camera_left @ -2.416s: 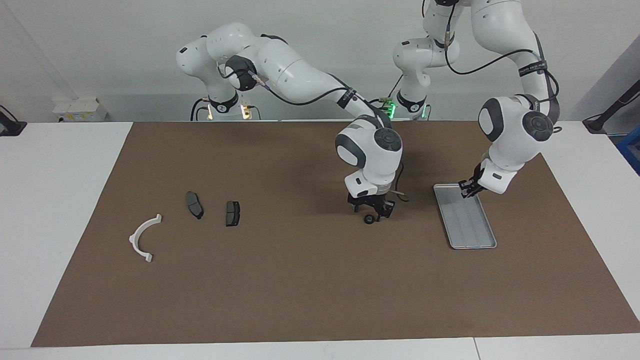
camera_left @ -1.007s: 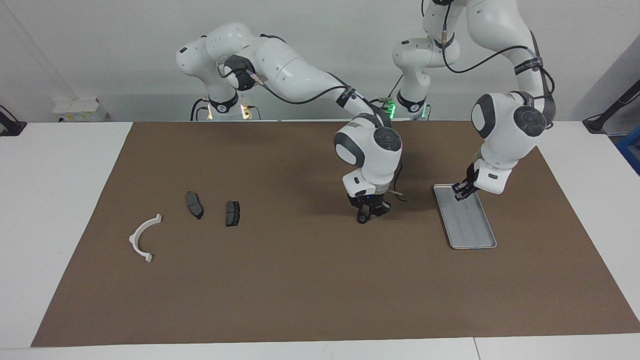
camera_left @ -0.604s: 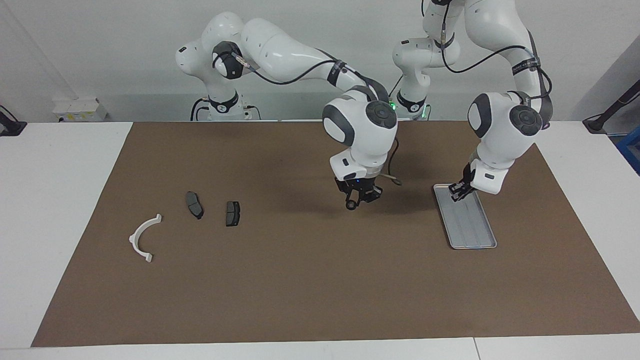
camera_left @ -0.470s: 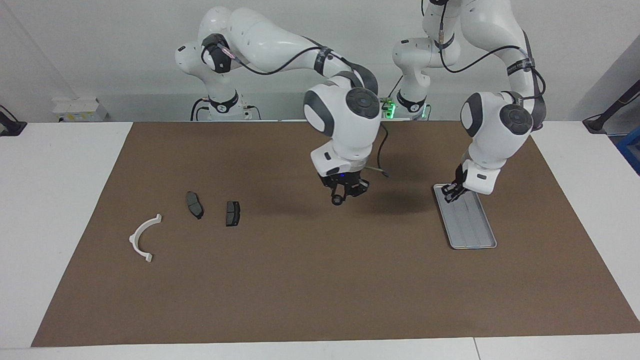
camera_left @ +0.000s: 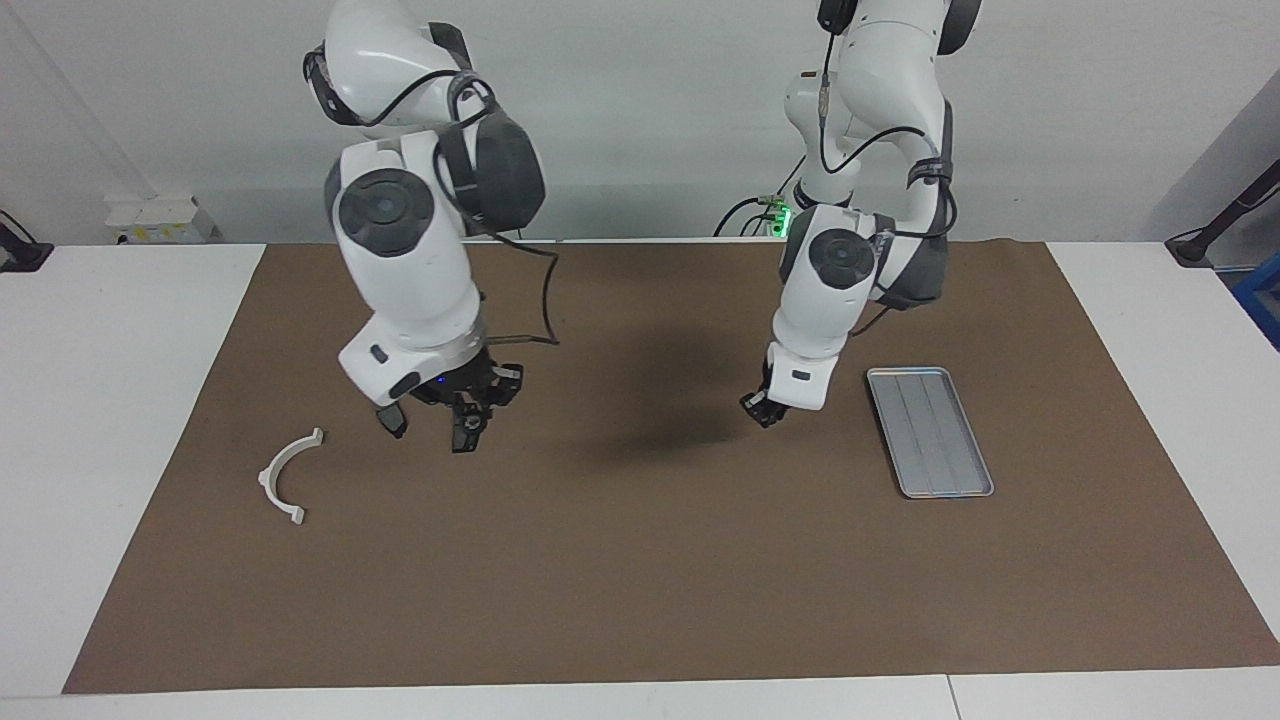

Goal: Place bearing gear from tray to pile

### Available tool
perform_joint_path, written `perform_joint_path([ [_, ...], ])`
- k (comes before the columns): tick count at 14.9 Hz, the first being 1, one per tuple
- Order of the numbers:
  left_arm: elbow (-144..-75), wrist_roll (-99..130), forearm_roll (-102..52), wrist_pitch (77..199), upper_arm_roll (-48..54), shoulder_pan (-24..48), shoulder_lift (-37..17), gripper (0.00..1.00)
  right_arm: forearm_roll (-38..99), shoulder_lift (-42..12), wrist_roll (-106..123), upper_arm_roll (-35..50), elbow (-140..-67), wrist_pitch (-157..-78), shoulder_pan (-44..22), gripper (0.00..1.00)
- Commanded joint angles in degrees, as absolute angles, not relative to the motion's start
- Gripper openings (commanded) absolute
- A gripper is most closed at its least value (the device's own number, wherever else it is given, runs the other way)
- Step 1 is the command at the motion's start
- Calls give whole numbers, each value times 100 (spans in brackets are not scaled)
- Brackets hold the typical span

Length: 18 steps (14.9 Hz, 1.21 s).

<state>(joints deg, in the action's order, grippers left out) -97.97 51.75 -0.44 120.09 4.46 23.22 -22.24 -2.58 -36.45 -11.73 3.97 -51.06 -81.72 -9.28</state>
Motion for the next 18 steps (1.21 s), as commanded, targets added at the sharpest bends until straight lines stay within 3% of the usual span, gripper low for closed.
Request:
perform_joint_path([
  [1,-9544,5606,-18,12355,334,2724,-2654,4,-246,-3490,-197,492,-5570,-8524,-441,0],
  [5,-10063,5625,-18,12797,334,2865,-2593,5,-308,-3341,149,492,-6561,-9400,-71,0],
  [8,-10212,5634,-18,12911,334,2883,-2593,8,-430,-2700,306,492,-8774,-11585,157,0],
  [11,-10318,5660,-17,12946,334,2926,-2575,14,-448,-2943,527,483,-9088,-12304,281,0],
  [12,-10327,5660,-9,12946,325,2935,-2575,36,-474,-3023,527,475,-9088,-12426,299,0],
  [13,-10318,5660,-9,12929,325,2936,-2575,94,-509,-3128,545,483,-9105,-12584,351,0],
  [14,-10292,5660,-9,12868,308,2918,-2575,100,-510,-3190,562,475,-9105,-12664,378,0],
  [16,-10231,5660,-9,12658,290,2848,-2532,100,-510,-3252,580,475,-9105,-12718,395,0],
  [18,-10344,5547,0,12438,194,2586,-2094,100,-510,-3313,580,483,-9140,-12858,404,0],
])
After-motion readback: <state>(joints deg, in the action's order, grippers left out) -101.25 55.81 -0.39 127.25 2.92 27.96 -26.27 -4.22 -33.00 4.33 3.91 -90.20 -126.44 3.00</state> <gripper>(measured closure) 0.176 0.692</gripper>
